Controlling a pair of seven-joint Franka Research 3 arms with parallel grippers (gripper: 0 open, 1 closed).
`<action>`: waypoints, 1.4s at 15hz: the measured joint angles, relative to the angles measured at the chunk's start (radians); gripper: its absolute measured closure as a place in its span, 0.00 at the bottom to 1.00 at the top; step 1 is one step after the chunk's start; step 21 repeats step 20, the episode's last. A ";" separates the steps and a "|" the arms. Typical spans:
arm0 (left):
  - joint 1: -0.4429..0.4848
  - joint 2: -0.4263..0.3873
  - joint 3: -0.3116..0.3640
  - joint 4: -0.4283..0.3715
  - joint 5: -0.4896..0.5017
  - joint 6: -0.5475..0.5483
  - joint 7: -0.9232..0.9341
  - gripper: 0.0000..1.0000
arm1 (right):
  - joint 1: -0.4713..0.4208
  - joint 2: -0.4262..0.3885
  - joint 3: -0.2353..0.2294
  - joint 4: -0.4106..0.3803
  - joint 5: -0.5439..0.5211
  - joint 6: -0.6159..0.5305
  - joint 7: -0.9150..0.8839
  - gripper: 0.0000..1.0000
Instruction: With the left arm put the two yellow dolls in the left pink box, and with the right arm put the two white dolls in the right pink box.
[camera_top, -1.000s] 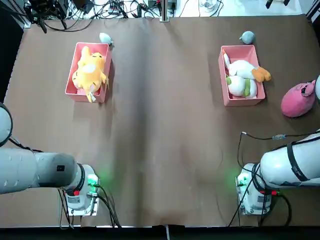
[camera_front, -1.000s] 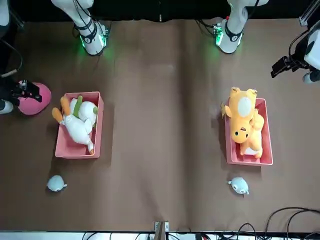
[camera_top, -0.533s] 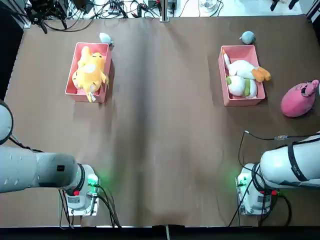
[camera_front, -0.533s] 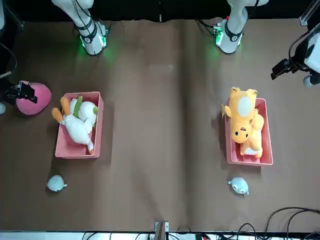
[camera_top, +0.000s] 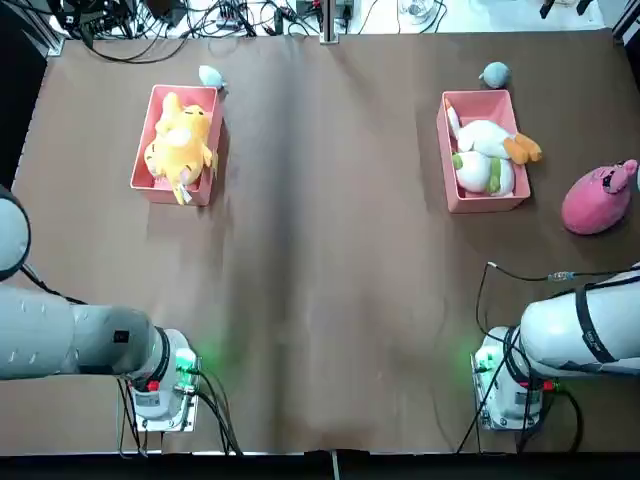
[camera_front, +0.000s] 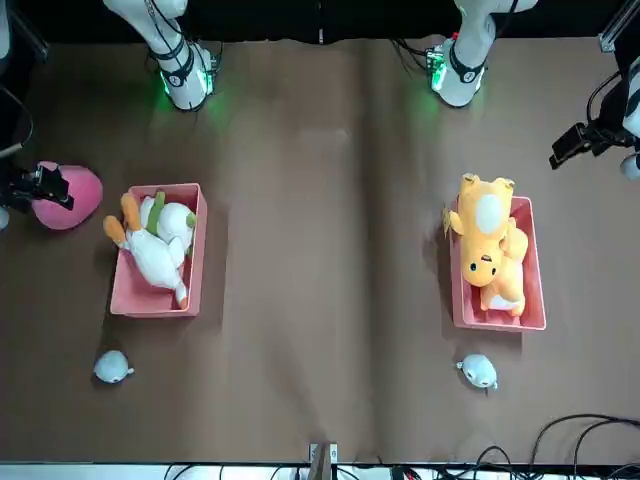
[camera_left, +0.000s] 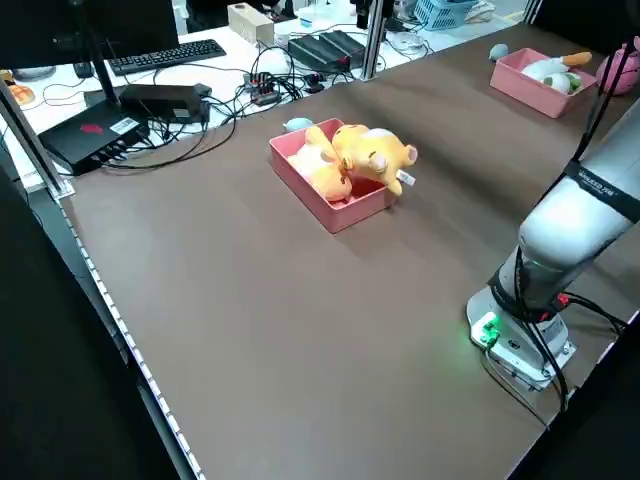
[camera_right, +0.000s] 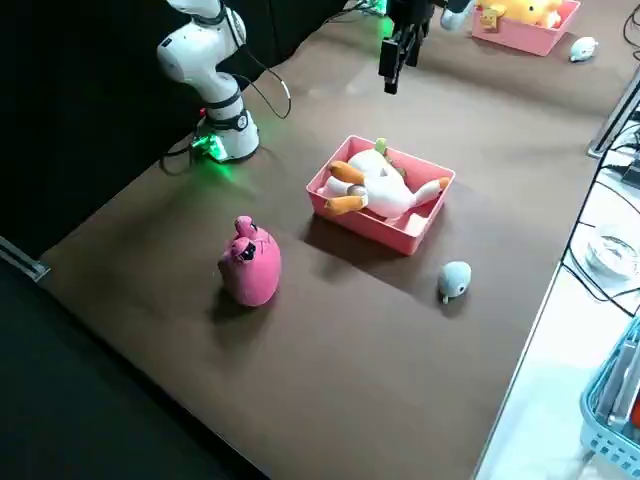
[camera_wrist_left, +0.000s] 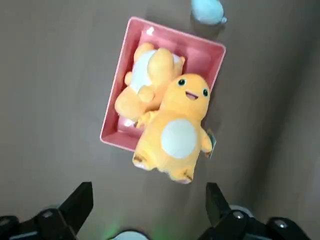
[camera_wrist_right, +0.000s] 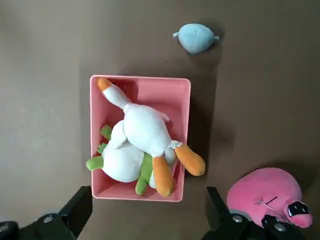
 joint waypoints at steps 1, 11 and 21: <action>-0.001 0.003 0.000 0.001 0.000 0.008 -0.001 0.00 | 0.000 0.000 0.000 0.000 0.000 0.001 0.000 0.01; -0.001 0.006 0.000 0.002 -0.013 0.024 0.001 0.00 | 0.000 0.000 0.000 0.000 -0.001 0.006 0.001 0.01; -0.001 0.006 0.001 0.002 -0.013 0.023 0.001 0.00 | -0.002 0.000 -0.001 0.000 -0.001 0.006 0.006 0.01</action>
